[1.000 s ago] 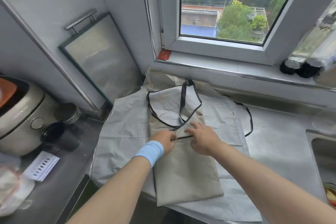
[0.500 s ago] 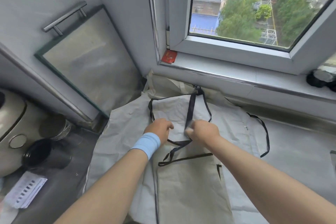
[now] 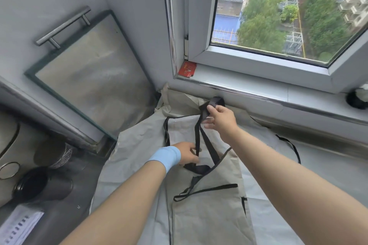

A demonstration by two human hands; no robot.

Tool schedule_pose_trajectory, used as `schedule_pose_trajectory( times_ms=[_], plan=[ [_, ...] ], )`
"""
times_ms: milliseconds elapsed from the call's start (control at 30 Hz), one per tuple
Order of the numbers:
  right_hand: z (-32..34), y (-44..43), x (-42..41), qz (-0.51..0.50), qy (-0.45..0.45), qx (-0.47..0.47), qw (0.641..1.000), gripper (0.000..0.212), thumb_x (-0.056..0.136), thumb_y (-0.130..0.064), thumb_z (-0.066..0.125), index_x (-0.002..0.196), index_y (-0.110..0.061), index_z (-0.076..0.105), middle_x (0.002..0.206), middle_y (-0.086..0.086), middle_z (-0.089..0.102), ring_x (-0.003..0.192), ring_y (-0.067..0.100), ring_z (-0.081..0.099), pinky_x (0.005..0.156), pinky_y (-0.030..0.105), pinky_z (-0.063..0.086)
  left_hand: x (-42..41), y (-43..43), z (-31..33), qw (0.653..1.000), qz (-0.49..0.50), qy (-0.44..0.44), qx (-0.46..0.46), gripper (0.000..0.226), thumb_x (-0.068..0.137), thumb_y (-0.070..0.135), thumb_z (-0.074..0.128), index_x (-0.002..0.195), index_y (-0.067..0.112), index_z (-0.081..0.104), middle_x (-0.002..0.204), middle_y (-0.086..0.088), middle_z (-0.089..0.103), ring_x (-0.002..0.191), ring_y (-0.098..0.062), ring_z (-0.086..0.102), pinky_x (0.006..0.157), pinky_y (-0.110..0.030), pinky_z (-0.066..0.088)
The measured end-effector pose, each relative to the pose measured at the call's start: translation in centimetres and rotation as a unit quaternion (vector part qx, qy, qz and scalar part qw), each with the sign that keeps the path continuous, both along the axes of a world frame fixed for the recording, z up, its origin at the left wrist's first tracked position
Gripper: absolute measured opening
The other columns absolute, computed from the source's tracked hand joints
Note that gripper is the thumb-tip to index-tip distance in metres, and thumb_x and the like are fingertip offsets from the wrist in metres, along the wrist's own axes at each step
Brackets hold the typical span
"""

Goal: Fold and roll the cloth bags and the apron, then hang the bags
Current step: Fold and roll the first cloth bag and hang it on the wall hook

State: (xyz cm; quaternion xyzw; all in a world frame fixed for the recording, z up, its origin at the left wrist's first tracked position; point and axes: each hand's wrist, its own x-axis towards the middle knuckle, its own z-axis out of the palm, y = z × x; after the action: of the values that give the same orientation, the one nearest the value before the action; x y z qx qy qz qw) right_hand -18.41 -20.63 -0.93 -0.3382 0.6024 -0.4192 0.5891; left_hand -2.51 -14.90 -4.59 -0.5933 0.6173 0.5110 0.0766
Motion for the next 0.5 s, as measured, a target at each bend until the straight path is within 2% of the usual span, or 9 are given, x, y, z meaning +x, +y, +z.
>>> schedule_pose_trajectory(
  times_ms=[67,133,167,233,333,367,400,433,500],
  plan=[
    [0.2,-0.2,-0.5,-0.007,-0.029,0.014,0.999,0.017,0.099,-0.023,0.057,0.097,-0.006,0.056,0.090,0.014,0.065,0.061,0.024,0.072,0.055,0.033,0.059,0.0,-0.6,0.2,0.999,-0.025,-0.025,0.000,0.026,0.080,0.037,0.067,0.103,0.025,0.069,0.094,-0.001,0.070,0.073,-0.019,0.062,0.064,-0.026,0.054],
    [-0.1,0.2,-1.1,0.051,0.029,0.039,0.998,0.027,0.099,-0.032,0.055,0.111,-0.009,0.063,0.106,0.010,0.070,0.073,0.025,0.074,0.062,0.035,0.059,0.0,-1.6,0.8,0.997,-0.011,-0.062,-0.043,0.028,0.087,0.039,0.061,0.104,0.017,0.067,0.099,-0.007,0.071,0.086,-0.026,0.065,0.073,-0.030,0.051],
    [-0.4,0.6,-1.3,0.101,0.075,0.053,0.991,0.033,0.098,-0.040,0.055,0.118,-0.014,0.063,0.111,0.006,0.069,0.080,0.024,0.073,0.066,0.034,0.057,0.0,-2.2,1.5,0.994,0.034,-0.061,-0.083,0.027,0.091,0.039,0.056,0.103,0.016,0.064,0.099,-0.008,0.069,0.090,-0.029,0.065,0.075,-0.030,0.048],
    [-1.2,1.8,-1.7,0.215,0.156,0.067,0.962,0.041,0.093,-0.053,0.055,0.119,-0.022,0.064,0.113,-0.002,0.066,0.088,0.015,0.067,0.070,0.027,0.050,0.2,-3.5,3.2,0.966,0.183,-0.004,-0.180,0.025,0.095,0.035,0.048,0.094,0.013,0.058,0.090,-0.011,0.066,0.081,-0.031,0.064,0.068,-0.029,0.048],
    [-2.5,3.4,-1.8,0.333,0.274,0.044,0.901,0.049,0.072,-0.066,0.067,0.101,-0.026,0.071,0.098,-0.013,0.071,0.085,0.006,0.066,0.075,0.024,0.049,0.6,-5.3,5.8,0.895,0.344,0.080,-0.274,0.019,0.093,0.026,0.050,0.082,0.012,0.057,0.076,-0.004,0.065,0.066,-0.025,0.063,0.048,-0.017,0.050],
    [-2.8,3.8,-1.8,0.360,0.312,0.042,0.878,0.053,0.065,-0.069,0.069,0.098,-0.028,0.070,0.094,-0.015,0.071,0.085,0.006,0.067,0.075,0.025,0.051,0.9,-5.7,6.2,0.886,0.359,0.087,-0.282,0.014,0.091,0.024,0.053,0.085,0.013,0.060,0.081,-0.003,0.067,0.073,-0.025,0.065,0.055,-0.018,0.054],
    [-3.0,4.1,-1.7,0.383,0.355,0.038,0.852,0.056,0.061,-0.070,0.070,0.099,-0.030,0.069,0.093,-0.016,0.070,0.086,0.007,0.067,0.075,0.026,0.051,1.2,-6.0,6.4,0.888,0.358,0.083,-0.277,0.012,0.090,0.023,0.056,0.095,0.014,0.062,0.094,-0.003,0.069,0.086,-0.027,0.066,0.071,-0.025,0.057],
    [-3.1,4.3,-1.6,0.402,0.405,0.024,0.821,0.058,0.059,-0.071,0.070,0.102,-0.032,0.066,0.096,-0.015,0.068,0.089,0.010,0.065,0.074,0.027,0.050,1.6,-6.0,6.6,0.899,0.343,0.065,-0.265,0.023,0.088,0.023,0.059,0.109,0.014,0.062,0.109,-0.003,0.068,0.099,-0.027,0.064,0.086,-0.029,0.053],
    [-3.4,4.7,-1.4,0.416,0.497,-0.010,0.762,0.060,0.061,-0.071,0.069,0.106,-0.033,0.061,0.099,-0.012,0.062,0.093,0.015,0.060,0.072,0.029,0.045,2.3,-5.4,6.2,0.926,0.292,0.005,-0.239,0.039,0.086,0.025,0.061,0.122,0.012,0.058,0.123,-0.004,0.062,0.112,-0.026,0.059,0.091,-0.029,0.043]
  ],
)
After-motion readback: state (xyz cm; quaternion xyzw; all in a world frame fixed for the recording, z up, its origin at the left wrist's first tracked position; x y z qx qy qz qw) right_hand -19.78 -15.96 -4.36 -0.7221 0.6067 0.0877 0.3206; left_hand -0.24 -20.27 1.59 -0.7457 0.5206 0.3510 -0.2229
